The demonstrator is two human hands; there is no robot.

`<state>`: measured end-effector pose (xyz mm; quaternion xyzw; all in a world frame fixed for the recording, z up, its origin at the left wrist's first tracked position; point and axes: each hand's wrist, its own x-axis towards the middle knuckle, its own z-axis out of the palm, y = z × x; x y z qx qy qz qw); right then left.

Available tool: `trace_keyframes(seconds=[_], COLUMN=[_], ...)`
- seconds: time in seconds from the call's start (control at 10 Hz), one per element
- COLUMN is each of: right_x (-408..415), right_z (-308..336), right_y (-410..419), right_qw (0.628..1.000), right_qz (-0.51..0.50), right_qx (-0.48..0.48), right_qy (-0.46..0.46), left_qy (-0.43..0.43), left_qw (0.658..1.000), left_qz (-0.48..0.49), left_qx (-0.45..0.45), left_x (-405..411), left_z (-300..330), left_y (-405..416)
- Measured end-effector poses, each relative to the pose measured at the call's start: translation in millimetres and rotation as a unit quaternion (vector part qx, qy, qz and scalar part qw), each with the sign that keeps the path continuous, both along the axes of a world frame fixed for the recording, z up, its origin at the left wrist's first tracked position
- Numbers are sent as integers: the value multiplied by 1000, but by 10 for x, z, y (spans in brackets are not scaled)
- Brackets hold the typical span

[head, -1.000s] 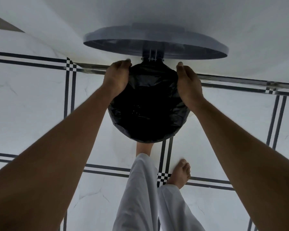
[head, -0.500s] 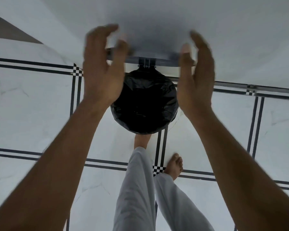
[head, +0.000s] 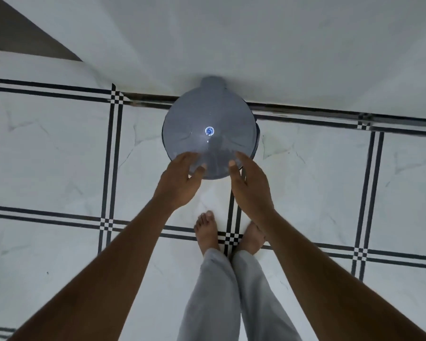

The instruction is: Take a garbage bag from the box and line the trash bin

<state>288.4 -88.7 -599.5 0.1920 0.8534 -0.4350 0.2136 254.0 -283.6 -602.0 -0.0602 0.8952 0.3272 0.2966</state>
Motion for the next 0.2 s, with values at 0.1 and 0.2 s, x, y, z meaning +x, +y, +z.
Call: trace_keyframes(seconds=[0.1,0.2], right_x=[14,-8], right_z=[149,644], right_y=[-1,7], right_qw=[997,987], right_qz=[-76,-144], right_qx=[-22,-62], right_qy=[11,26], left_qy=[-7,42], left_qw=[998,993], left_qz=[46,85], left_qx=[42,68], left_x=[-76,-120], left_z=[122,652], left_y=[83,196])
